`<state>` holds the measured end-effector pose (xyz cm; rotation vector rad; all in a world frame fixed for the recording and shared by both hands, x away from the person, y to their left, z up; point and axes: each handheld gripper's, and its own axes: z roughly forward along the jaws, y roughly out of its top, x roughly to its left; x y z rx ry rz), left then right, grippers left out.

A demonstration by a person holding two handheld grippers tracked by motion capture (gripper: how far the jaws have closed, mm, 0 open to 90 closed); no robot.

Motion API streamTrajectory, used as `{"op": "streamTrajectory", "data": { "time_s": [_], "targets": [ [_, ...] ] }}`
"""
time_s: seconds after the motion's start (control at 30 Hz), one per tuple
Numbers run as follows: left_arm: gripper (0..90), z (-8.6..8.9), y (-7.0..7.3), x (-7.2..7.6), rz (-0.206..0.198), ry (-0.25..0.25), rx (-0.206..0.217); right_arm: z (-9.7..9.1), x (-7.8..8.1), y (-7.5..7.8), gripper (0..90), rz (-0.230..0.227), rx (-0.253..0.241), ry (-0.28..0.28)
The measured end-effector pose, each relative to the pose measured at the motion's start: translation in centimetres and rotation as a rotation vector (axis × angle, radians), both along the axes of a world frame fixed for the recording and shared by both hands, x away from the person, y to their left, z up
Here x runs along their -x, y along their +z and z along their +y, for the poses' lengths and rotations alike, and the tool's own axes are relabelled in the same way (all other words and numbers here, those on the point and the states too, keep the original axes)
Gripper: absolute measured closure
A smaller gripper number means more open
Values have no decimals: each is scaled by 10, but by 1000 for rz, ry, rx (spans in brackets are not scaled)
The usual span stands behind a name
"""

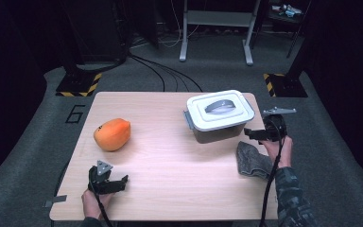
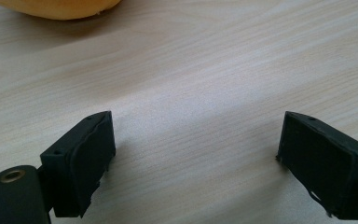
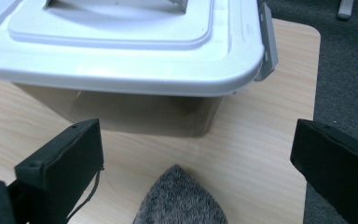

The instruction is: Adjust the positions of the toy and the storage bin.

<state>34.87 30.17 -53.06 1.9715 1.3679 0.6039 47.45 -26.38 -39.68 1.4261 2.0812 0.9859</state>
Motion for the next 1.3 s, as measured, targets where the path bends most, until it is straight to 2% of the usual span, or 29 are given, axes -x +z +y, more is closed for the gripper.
{"op": "streamTrajectory", "data": {
  "time_s": [0.13,0.33,0.47,0.77,1.0,1.3],
  "targets": [
    [107,0,0,0,1,0,0,2,-12,2,54,-4,7,5],
    [107,0,0,0,1,0,0,6,-30,5,156,-2,12,7],
    [108,0,0,0,0,0,1,7,-42,8,272,0,15,-6],
    [108,0,0,0,0,-1,-1,6,-63,10,462,22,13,-50],
    [108,0,0,0,0,-1,1,3,-76,6,536,50,-2,-75],
    [108,0,0,0,0,-1,1,2,-83,6,587,55,-13,-86]
  ]
}}
